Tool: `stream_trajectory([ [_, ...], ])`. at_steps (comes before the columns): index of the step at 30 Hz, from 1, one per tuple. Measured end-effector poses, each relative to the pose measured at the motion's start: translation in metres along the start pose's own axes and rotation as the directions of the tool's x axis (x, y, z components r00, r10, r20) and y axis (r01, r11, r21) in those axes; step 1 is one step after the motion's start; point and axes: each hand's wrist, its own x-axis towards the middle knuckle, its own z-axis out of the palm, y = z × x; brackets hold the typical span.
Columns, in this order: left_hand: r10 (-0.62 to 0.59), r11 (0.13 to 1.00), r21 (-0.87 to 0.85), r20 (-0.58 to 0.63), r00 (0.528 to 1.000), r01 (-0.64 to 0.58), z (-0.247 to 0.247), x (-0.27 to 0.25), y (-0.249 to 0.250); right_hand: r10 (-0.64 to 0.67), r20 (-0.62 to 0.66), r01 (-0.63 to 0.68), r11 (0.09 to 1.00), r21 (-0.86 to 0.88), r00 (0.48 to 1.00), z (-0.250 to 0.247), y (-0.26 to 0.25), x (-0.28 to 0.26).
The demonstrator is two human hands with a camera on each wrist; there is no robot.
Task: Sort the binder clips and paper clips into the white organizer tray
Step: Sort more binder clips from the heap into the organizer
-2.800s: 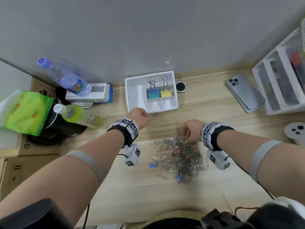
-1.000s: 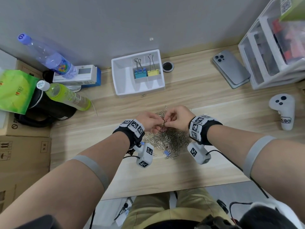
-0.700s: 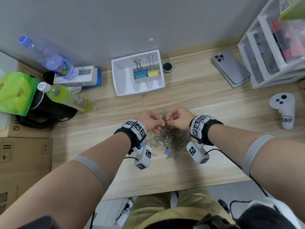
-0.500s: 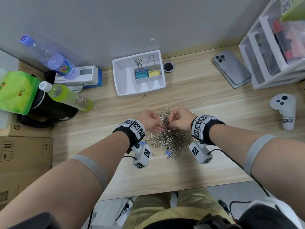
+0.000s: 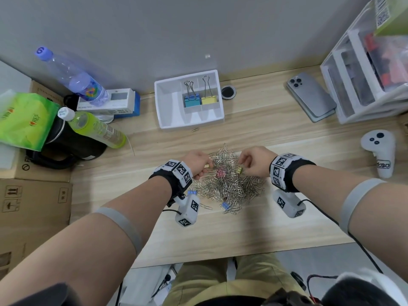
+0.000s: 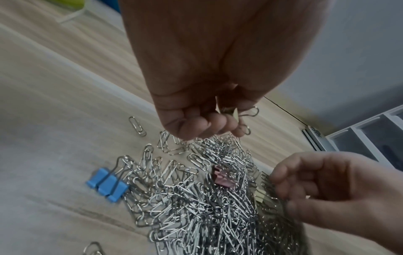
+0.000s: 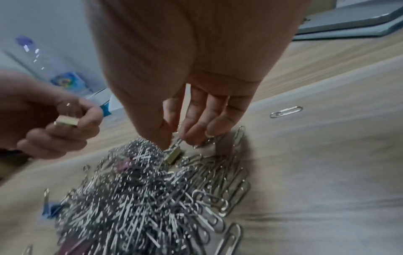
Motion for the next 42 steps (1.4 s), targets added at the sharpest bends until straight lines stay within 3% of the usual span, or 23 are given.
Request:
stream_trajectory([
  [2, -0.04, 0.999, -0.006, -0.014, 0.999, 0.039, 0.0, 0.002, -0.002, -0.016, 0.026, 0.018, 0.997, -0.07, 1.0, 0.006, -0.002, 0.001],
  [5, -0.059, 0.997, -0.04, 0.02, 0.998, 0.06, -0.001, 0.003, -0.006, -0.01, -0.034, 0.005, 0.992, -0.129, 0.999, 0.015, -0.008, 0.001],
  [10, -0.016, 0.996, -0.085, 0.116, 0.993, 0.026, -0.006, -0.001, -0.016, 0.14, -0.038, -0.133, 0.979, 0.153, 0.989, 0.022, -0.005, 0.006],
  [14, 0.003, 0.997, -0.083, 0.111, 0.994, 0.006, -0.011, -0.002, -0.017, 0.253, 0.074, -0.26, 0.87, 0.418, 0.965, 0.01, -0.012, 0.006],
  [17, 0.019, 0.994, -0.11, 0.125, 0.992, -0.005, -0.016, -0.006, -0.011, 0.301, 0.165, -0.337, 0.714, 0.614, 0.939, 0.002, -0.024, 0.001],
  [23, 0.075, 0.987, -0.155, 0.236, 0.969, -0.039, -0.027, -0.016, 0.002, 0.331, 0.211, -0.364, 0.515, 0.776, 0.92, 0.007, -0.049, 0.0],
  [28, 0.126, 0.986, -0.141, 0.245, 0.961, -0.094, -0.033, -0.016, 0.012, 0.219, 0.302, -0.372, 0.601, 0.708, 0.928, 0.012, -0.074, 0.009],
  [34, 0.16, 0.982, -0.124, 0.118, 0.98, -0.146, -0.052, -0.01, 0.02, 0.06, 0.359, -0.307, 0.659, 0.687, 0.931, 0.005, -0.102, 0.035],
  [38, 0.132, 0.983, -0.134, 0.03, 0.991, -0.127, -0.067, 0.002, 0.025, 0.115, 0.262, -0.277, 0.603, 0.748, 0.958, -0.007, -0.109, 0.052],
  [42, 0.051, 0.991, -0.114, -0.123, 0.991, -0.065, -0.083, 0.021, 0.02, 0.168, 0.009, -0.141, 0.793, 0.593, 0.986, -0.025, -0.113, 0.076],
])
